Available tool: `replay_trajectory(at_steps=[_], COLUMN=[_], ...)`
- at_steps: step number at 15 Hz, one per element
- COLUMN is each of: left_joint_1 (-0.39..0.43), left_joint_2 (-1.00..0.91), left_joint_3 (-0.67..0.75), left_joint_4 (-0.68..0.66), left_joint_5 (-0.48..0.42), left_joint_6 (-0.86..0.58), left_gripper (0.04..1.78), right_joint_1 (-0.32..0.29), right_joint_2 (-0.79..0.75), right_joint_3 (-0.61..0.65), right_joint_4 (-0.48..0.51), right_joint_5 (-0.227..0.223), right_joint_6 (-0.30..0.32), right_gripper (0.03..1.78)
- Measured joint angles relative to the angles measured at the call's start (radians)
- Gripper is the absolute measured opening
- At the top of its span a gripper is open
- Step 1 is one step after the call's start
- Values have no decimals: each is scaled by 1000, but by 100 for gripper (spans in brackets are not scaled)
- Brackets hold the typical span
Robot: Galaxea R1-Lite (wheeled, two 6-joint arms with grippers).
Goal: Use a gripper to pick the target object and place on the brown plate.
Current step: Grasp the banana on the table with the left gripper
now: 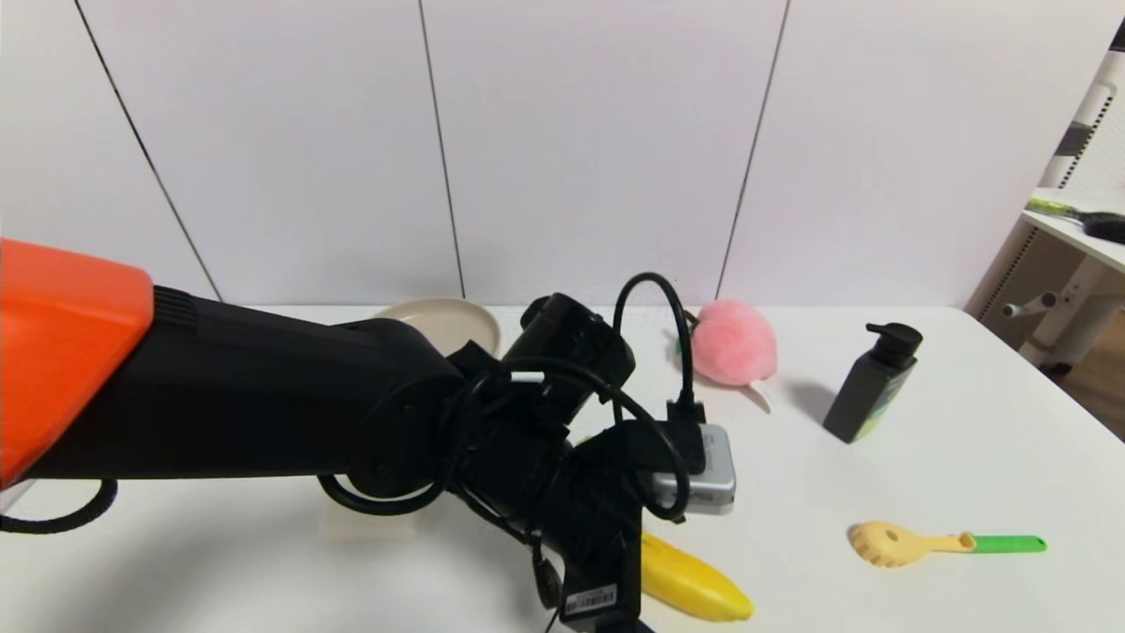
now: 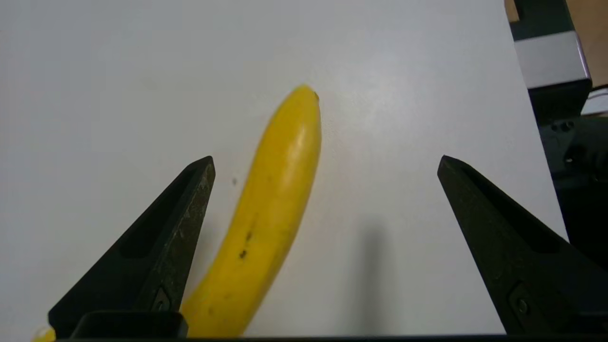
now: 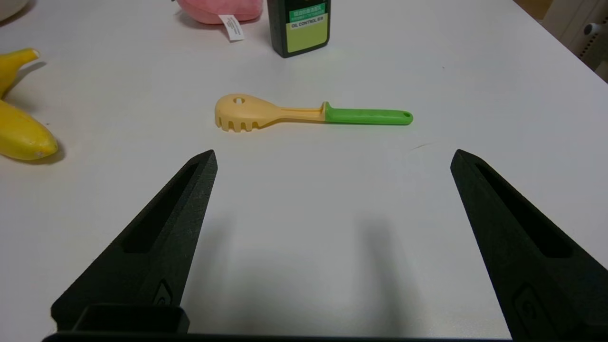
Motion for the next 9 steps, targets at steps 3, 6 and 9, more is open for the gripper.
replay_trajectory(at_steps=[3, 6, 9], left_joint_1=[18, 34, 43], left_joint_2=[28, 55, 78], left_joint_3=[1, -3, -20], left_joint_4=[24, 23, 20], left_joint_5=[27, 29, 29], left_joint_6=[23, 23, 23], left_gripper=[169, 169, 169], right_joint_1=[0, 0, 0], right_joint_2=[0, 0, 0], right_joint_3=[0, 0, 0], right_joint_4=[0, 0, 0], right_joint_5=[0, 0, 0], right_joint_6=[0, 0, 0], right_gripper=[170, 170, 170])
